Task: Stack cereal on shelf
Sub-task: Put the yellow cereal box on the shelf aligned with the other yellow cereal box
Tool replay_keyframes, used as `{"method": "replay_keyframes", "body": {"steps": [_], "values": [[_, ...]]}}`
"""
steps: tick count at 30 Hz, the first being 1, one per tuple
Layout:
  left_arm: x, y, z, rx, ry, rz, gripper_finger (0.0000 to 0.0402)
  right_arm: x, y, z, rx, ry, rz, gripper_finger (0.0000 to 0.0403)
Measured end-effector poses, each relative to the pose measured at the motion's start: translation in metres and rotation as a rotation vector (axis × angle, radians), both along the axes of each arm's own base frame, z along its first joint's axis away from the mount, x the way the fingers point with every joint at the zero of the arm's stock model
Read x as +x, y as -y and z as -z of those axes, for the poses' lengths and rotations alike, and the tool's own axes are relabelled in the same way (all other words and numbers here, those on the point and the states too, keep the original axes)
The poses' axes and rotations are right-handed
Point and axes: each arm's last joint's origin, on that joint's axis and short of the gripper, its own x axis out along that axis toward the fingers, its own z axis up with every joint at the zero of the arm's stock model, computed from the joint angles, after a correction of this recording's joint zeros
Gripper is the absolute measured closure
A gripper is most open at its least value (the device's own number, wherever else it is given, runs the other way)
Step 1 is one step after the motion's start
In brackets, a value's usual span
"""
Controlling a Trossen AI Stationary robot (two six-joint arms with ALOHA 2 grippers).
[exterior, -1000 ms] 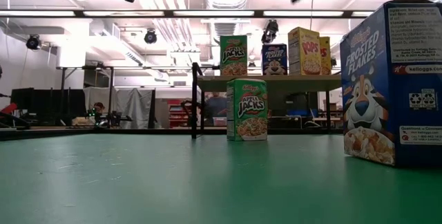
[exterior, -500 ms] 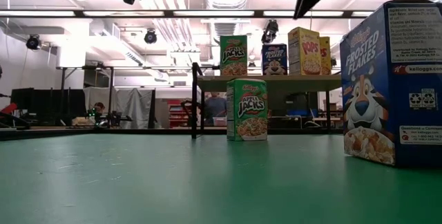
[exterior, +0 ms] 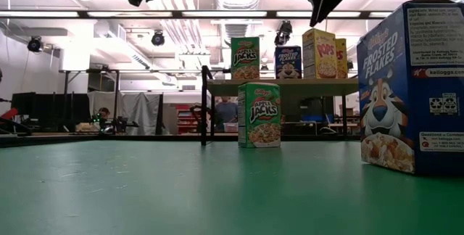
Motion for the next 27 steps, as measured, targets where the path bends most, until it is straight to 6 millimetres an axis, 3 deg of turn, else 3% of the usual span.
{"method": "replay_keyframes", "body": {"steps": [27], "values": [[0.000, 0.000, 0.002, 0.001, -0.018, 0.000, 0.0129, 0.024, 0.017, 0.032, 0.075, -0.127, -0.022, 0.0094]]}}
